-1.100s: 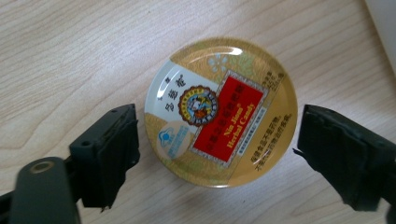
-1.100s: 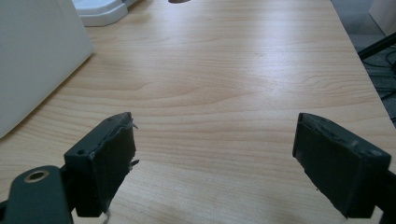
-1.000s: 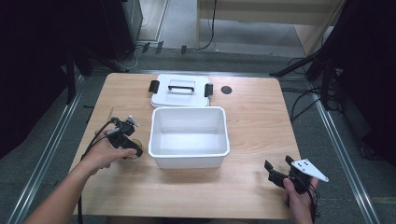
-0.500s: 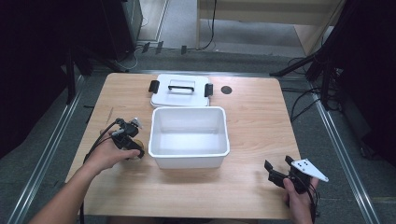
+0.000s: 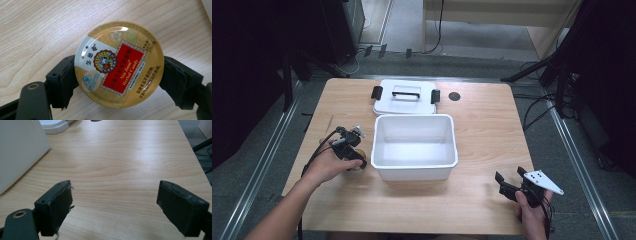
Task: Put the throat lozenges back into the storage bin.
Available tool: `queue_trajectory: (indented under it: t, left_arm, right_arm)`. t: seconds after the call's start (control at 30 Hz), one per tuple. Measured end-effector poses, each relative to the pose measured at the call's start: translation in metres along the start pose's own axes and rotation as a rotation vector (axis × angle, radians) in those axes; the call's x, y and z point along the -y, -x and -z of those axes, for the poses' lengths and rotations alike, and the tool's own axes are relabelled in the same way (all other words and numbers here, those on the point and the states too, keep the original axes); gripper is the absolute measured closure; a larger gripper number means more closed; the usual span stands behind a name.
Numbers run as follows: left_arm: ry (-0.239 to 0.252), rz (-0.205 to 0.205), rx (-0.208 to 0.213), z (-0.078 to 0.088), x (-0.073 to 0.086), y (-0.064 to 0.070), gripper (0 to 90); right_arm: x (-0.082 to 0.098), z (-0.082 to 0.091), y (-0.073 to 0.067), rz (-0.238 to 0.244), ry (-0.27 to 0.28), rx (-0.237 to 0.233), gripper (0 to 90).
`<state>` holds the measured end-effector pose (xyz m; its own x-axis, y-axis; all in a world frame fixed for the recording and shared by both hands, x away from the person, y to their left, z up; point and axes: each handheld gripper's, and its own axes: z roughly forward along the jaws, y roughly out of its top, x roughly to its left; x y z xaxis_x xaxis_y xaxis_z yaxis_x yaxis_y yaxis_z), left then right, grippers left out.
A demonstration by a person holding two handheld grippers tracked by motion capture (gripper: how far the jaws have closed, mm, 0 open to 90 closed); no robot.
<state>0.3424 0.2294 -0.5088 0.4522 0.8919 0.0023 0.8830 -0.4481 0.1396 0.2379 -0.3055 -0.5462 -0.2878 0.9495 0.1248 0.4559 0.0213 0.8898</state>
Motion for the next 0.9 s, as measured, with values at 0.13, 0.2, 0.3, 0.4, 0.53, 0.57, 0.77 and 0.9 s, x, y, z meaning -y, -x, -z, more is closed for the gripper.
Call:
queue_trajectory:
  t: [0.13, 0.2, 0.3, 0.4, 0.53, 0.57, 0.77, 0.9]
  left_arm:
    - [-0.001, -0.001, -0.001, 0.000, 0.000, 0.000, 20.6]
    - [-0.001, -0.002, -0.001, 0.000, 0.000, 0.000, 20.7]
    - [0.000, -0.008, 0.000, 0.000, 0.000, 0.000, 20.9]
    - [0.000, -0.007, 0.000, 0.001, 0.001, 0.000, 21.0]
    - [0.004, -0.018, 0.002, 0.003, 0.002, -0.001, 21.1]
    - [-0.001, -0.023, 0.008, 0.005, 0.002, -0.002, 21.2]
    - [0.012, -0.031, 0.001, 0.020, 0.002, -0.005, 21.2]
    - [0.022, -0.037, -0.002, 0.027, 0.003, -0.006, 21.2]
  right_arm:
    - [0.000, 0.000, 0.000, 0.001, 0.000, 0.000, 13.4]
    - [0.000, 0.000, 0.000, 0.001, 0.000, 0.000, 13.4]
    - [0.000, 0.000, 0.000, 0.001, -0.001, 0.000, 13.4]
    - [0.000, 0.000, 0.000, 0.001, -0.002, -0.001, 13.5]
    - [0.000, 0.000, 0.000, 0.000, -0.002, -0.002, 13.4]
    - [0.000, 0.000, 0.000, 0.000, -0.002, -0.002, 13.5]
    - [0.000, 0.000, 0.000, 0.001, -0.003, -0.001, 13.5]
    - [0.000, 0.000, 0.000, 0.002, -0.003, -0.001, 13.5]
